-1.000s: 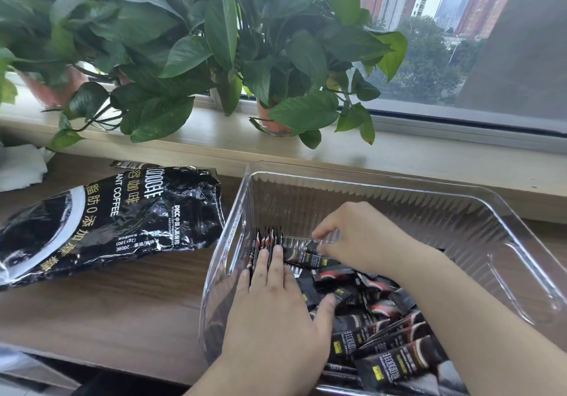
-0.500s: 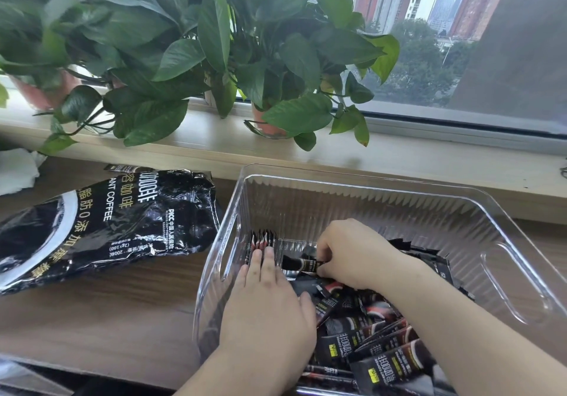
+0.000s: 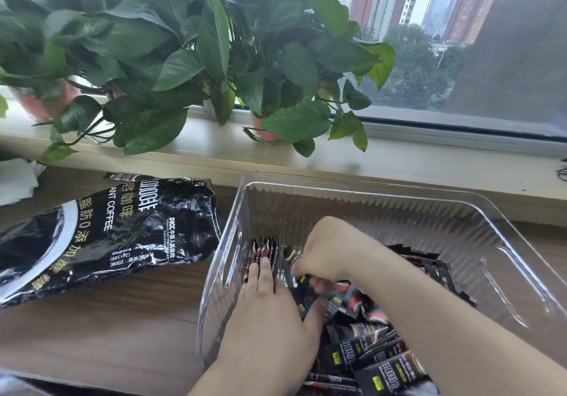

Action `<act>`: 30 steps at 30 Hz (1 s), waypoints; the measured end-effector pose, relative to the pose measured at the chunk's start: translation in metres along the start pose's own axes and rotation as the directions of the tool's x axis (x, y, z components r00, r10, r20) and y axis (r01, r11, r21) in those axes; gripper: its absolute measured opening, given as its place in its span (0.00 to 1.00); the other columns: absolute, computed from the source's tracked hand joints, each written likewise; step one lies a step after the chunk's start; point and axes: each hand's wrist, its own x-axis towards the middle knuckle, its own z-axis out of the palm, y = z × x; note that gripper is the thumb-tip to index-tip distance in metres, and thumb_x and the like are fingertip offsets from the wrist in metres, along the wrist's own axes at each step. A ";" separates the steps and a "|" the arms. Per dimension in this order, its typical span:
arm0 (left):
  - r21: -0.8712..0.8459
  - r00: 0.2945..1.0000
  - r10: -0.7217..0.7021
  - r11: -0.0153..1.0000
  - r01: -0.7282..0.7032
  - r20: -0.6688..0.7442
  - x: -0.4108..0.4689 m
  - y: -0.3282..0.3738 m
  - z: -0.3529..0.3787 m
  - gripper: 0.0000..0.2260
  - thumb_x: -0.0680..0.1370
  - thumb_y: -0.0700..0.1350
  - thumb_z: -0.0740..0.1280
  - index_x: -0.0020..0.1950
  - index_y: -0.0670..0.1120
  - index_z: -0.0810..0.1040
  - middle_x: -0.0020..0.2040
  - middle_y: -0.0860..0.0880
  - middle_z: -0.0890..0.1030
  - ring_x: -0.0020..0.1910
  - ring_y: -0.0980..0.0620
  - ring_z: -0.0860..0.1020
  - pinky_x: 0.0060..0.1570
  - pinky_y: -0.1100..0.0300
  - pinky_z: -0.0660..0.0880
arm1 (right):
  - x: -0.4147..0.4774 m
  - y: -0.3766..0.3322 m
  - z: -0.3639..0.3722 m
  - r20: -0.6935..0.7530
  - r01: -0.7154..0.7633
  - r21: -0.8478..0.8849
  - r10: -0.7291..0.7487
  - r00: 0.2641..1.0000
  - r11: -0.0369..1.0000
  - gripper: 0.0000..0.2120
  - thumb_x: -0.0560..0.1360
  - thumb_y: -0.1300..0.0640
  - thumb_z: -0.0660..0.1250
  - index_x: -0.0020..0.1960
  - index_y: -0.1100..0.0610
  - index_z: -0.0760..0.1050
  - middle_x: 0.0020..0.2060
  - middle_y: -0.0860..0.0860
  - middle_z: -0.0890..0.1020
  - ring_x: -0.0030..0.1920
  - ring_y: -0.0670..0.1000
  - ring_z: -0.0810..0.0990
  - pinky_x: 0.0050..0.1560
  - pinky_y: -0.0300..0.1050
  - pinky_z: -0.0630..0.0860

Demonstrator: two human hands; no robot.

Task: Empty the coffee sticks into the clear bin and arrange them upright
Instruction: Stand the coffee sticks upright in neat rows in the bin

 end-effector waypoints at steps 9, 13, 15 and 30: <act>-0.048 0.994 0.030 0.998 -0.035 -0.108 -0.002 -0.002 -0.003 0.30 0.83 0.59 0.52 0.81 0.47 0.51 0.82 0.49 0.45 0.80 0.52 0.43 0.76 0.57 0.49 | 0.027 0.009 0.029 -0.173 0.179 0.242 -0.139 0.975 0.954 0.09 0.76 0.60 0.71 0.39 0.61 0.85 0.30 0.54 0.85 0.30 0.48 0.86 0.33 0.38 0.80; 0.008 0.985 0.096 0.995 -0.096 -0.143 -0.004 -0.001 -0.005 0.28 0.82 0.56 0.45 0.81 0.49 0.49 0.82 0.54 0.46 0.80 0.56 0.44 0.75 0.62 0.49 | 0.033 0.015 0.031 -0.163 0.147 0.273 -0.105 0.981 0.951 0.06 0.74 0.62 0.71 0.41 0.56 0.87 0.29 0.52 0.85 0.25 0.44 0.80 0.31 0.36 0.78; 0.039 0.992 0.097 0.995 -0.094 -0.085 -0.002 -0.001 -0.003 0.26 0.84 0.53 0.48 0.81 0.46 0.51 0.82 0.52 0.45 0.80 0.53 0.43 0.76 0.59 0.48 | 0.033 0.017 0.031 -0.150 0.151 0.314 -0.108 0.983 0.937 0.05 0.75 0.61 0.72 0.42 0.56 0.86 0.28 0.53 0.84 0.24 0.44 0.79 0.29 0.36 0.76; 0.105 0.999 0.045 0.994 -0.044 -0.010 0.000 0.000 0.000 0.26 0.84 0.56 0.48 0.80 0.46 0.56 0.79 0.44 0.33 0.79 0.47 0.36 0.77 0.52 0.42 | 0.023 0.051 -0.005 -0.167 0.191 -0.512 -0.316 0.934 0.837 0.10 0.74 0.48 0.74 0.48 0.54 0.84 0.42 0.49 0.84 0.45 0.52 0.82 0.43 0.45 0.79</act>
